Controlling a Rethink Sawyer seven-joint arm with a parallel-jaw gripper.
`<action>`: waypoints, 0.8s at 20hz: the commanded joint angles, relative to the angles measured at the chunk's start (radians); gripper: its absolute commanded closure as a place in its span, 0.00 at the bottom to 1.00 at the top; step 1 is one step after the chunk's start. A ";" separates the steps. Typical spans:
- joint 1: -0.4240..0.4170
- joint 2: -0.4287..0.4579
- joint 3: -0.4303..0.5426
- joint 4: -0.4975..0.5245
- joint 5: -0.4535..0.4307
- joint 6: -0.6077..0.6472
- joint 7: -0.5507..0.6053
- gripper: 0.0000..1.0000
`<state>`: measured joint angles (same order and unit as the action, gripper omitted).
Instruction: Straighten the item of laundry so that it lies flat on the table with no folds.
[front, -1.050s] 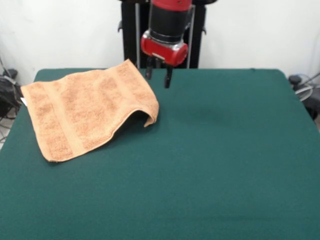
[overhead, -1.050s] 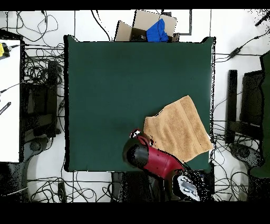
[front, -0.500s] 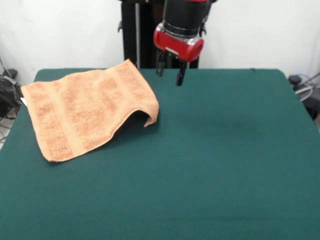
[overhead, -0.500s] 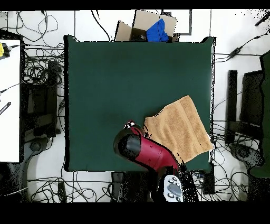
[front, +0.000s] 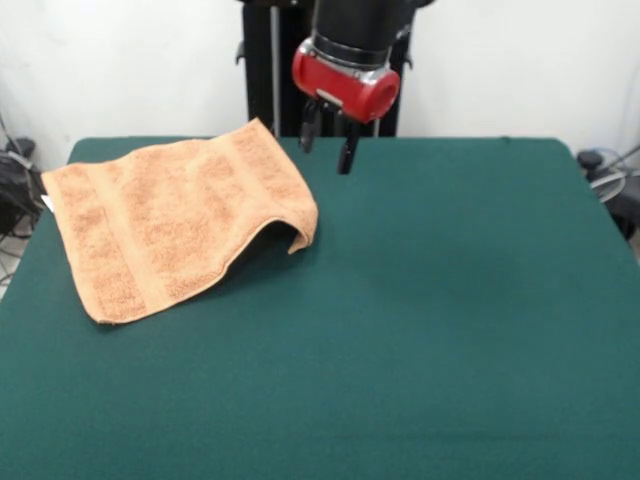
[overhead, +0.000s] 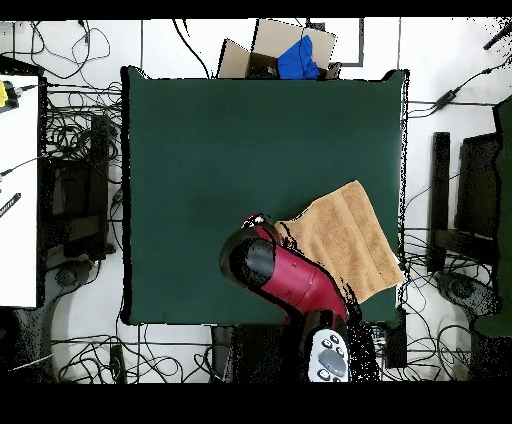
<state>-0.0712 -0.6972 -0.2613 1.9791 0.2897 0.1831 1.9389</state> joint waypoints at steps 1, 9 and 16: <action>0.043 0.101 -0.044 -0.115 0.087 0.055 0.254 0.00; 0.133 0.191 -0.149 -0.198 0.177 0.141 0.322 0.00; 0.208 0.290 -0.214 -0.226 0.277 0.152 0.387 0.00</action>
<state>0.0896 -0.5199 -0.4354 1.8034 0.4737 0.2261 1.9556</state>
